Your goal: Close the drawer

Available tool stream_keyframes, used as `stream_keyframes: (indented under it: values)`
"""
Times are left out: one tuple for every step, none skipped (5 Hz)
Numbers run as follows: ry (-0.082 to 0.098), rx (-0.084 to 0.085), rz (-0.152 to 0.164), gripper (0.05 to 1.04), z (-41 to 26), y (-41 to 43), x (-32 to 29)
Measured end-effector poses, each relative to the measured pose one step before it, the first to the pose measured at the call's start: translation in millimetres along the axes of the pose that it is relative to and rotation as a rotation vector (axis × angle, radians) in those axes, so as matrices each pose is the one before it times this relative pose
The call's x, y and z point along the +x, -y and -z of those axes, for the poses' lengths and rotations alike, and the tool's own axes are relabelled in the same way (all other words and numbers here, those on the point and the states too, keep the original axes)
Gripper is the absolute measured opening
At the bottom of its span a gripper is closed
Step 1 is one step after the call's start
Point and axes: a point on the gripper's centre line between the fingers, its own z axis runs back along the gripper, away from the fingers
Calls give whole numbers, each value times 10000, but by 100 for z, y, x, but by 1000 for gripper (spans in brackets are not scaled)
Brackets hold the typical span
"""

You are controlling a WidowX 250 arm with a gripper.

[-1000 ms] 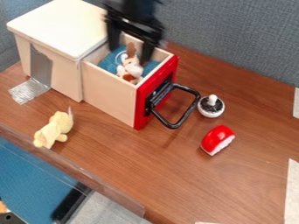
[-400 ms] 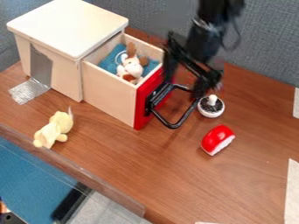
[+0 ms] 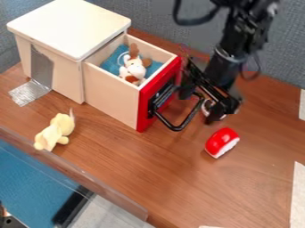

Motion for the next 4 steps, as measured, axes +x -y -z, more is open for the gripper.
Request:
stream_keyframes:
  values:
    - [-424,246,-3,1001,1647,-40,-243]
    - [-117,117,-4,951,1095,37,84]
    - [3,136,-218,661,297,-1022,-23]
    - [-30,90,-163,359,68,-592,-28]
